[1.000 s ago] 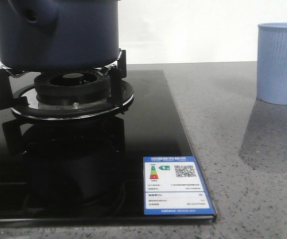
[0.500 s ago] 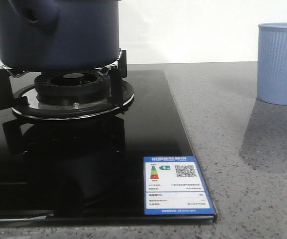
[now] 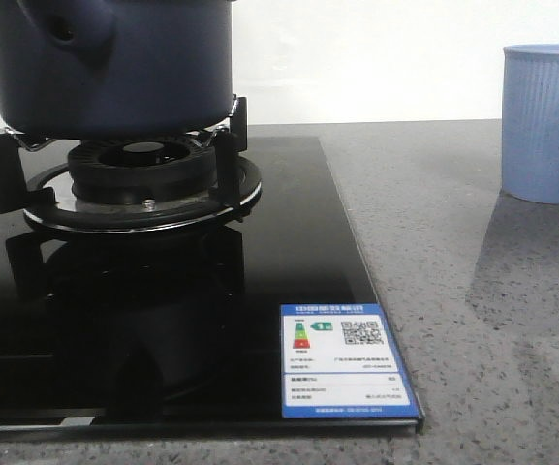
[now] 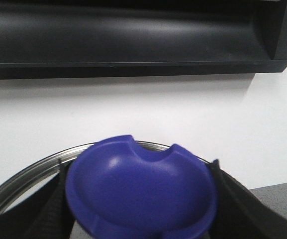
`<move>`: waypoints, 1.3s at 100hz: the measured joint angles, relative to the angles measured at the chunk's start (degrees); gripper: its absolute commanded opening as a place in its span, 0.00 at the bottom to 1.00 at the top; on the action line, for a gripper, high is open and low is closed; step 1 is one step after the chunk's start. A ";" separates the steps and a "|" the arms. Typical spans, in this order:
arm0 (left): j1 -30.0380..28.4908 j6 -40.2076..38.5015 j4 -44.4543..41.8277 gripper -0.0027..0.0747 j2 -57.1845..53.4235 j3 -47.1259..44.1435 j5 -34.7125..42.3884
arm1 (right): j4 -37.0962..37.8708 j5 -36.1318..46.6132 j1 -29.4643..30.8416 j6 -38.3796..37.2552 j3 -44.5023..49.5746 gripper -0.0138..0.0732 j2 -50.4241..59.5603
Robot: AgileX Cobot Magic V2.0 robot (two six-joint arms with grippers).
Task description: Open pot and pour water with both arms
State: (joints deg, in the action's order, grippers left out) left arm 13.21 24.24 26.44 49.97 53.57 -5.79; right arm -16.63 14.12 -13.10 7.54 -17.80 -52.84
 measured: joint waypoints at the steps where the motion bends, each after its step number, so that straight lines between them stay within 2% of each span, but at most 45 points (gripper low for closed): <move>1: 0.00 0.00 0.00 0.52 0.00 0.00 0.00 | 0.00 0.35 0.00 0.00 0.00 0.85 -0.43; 27: 0.00 0.00 0.00 0.52 0.00 0.00 -0.08 | 0.00 7.63 0.00 0.00 -4.42 0.85 -14.15; 55: 0.00 0.00 0.00 0.52 0.00 0.00 -0.12 | 0.00 10.91 -0.10 0.00 -11.03 0.85 -24.35; 122: 0.00 0.04 0.00 0.52 0.00 0.00 -0.21 | 0.00 18.38 1.09 0.00 -12.40 0.84 -31.50; 130: 0.00 0.04 0.00 0.52 0.00 0.00 -0.21 | 0.00 18.68 1.22 0.00 -12.40 0.81 -31.63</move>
State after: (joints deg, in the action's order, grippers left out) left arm 13.21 24.27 26.44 49.97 53.57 -6.01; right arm -16.63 32.80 -11.87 7.54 -30.20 -84.47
